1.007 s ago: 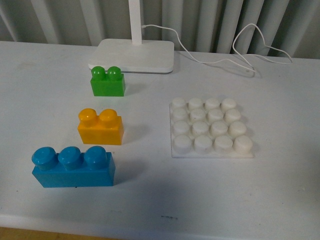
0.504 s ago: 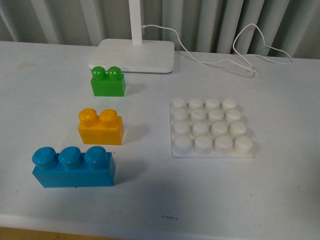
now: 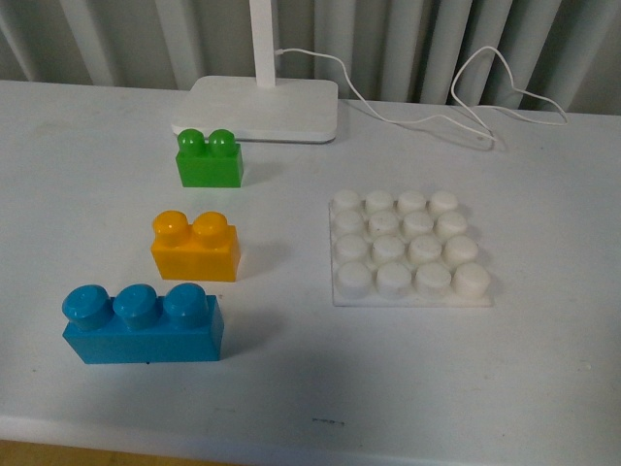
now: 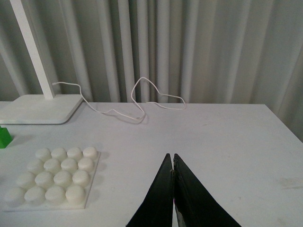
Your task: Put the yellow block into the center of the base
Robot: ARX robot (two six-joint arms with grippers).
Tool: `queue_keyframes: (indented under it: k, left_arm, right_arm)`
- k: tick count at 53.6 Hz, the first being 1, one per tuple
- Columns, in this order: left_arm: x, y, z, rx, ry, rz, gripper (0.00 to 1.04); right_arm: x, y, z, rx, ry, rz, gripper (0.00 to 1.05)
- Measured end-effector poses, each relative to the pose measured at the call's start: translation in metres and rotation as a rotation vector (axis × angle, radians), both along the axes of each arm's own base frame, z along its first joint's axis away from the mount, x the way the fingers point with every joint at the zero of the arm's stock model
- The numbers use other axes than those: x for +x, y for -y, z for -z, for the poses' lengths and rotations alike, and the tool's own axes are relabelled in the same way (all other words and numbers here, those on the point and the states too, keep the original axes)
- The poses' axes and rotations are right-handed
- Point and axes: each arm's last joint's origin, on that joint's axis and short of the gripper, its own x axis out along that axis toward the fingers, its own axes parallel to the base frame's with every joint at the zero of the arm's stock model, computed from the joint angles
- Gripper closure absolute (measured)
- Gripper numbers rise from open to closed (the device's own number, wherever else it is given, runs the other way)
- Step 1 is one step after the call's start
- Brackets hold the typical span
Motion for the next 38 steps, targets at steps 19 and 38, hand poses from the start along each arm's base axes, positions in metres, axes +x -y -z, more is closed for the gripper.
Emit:
queue_keyframes:
  k: [19,38]
  left_arm:
    - [0.0,0.0,0.0,0.0,0.0,0.0,0.06]
    - [0.0,0.0,0.0,0.0,0.0,0.0,0.06]
  right_arm:
    - [0.0,0.0,0.0003,0.0,-0.003,0.0,1.03]
    - [0.0,0.0,0.0004,-0.002,-0.004,0.0,0.37]
